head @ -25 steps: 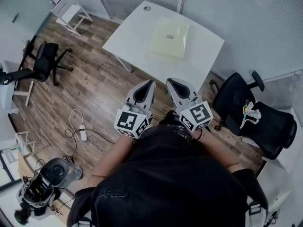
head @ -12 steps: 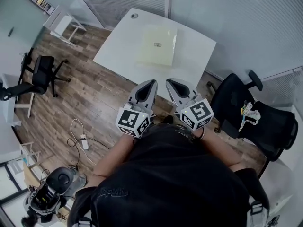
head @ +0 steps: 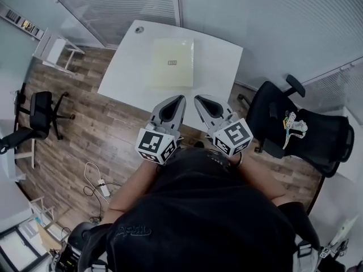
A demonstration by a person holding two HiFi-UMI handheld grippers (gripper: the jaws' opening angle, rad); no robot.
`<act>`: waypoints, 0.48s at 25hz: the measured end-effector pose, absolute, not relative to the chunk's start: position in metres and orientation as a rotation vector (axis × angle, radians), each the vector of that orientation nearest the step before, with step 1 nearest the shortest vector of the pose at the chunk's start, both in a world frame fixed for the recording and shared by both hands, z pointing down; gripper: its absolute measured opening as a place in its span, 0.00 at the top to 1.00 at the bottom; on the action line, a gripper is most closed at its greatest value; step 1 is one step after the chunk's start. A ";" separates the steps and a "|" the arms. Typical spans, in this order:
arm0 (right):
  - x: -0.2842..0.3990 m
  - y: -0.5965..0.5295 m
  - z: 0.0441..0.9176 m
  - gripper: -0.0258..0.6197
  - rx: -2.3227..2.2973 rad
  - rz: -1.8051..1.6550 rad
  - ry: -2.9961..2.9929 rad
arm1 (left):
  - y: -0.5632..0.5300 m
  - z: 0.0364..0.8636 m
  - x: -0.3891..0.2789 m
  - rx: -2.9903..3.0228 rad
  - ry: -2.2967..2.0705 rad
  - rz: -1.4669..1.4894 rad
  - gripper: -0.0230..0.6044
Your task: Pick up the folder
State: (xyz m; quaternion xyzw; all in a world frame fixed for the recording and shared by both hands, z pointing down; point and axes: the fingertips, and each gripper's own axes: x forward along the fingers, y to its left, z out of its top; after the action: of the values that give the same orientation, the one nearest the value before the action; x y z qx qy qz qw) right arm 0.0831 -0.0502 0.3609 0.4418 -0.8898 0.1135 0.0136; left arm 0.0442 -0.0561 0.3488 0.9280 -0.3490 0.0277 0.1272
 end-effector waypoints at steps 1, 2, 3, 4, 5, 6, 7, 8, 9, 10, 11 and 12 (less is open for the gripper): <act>0.082 -0.054 0.361 0.93 1.383 0.349 -2.765 | -0.062 0.349 0.044 2.706 -0.997 0.079 0.95; 0.080 -0.059 0.362 0.93 1.397 0.346 -2.755 | -0.067 0.349 0.043 2.712 -0.978 0.079 0.95; 0.079 -0.065 0.362 0.93 1.415 0.349 -2.744 | -0.073 0.350 0.042 2.717 -0.958 0.082 0.95; 0.078 -0.071 0.362 0.93 1.433 0.354 -2.735 | -0.080 0.350 0.041 2.722 -0.939 0.085 0.95; 0.076 -0.077 0.362 0.93 1.449 0.358 -2.727 | -0.088 0.350 0.038 2.726 -0.921 0.086 0.95; 0.074 -0.084 0.362 0.93 1.464 0.358 -2.720 | -0.096 0.350 0.036 2.730 -0.903 0.088 0.95; 0.071 -0.092 0.362 0.93 1.481 0.357 -2.711 | -0.105 0.350 0.033 2.735 -0.886 0.089 0.95; 0.068 -0.099 0.362 0.93 1.500 0.357 -2.703 | -0.112 0.350 0.030 2.740 -0.869 0.091 0.95; 0.064 -0.106 0.361 0.93 1.519 0.358 -2.695 | -0.120 0.350 0.026 2.746 -0.851 0.094 0.95; 0.060 -0.113 0.361 0.93 1.538 0.358 -2.688 | -0.127 0.349 0.022 2.752 -0.832 0.098 0.95; 0.054 -0.120 0.360 0.93 1.556 0.357 -2.680 | -0.135 0.349 0.017 2.758 -0.813 0.101 0.95; 0.049 -0.127 0.360 0.93 1.573 0.356 -2.671 | -0.142 0.348 0.011 2.763 -0.796 0.104 0.95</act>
State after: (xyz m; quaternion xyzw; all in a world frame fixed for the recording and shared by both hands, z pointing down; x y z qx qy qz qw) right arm 0.0489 -0.1270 0.3598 0.5042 -0.8559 0.1142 0.0107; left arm 0.0110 -0.1425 0.3484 0.9519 -0.2744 0.0359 0.1319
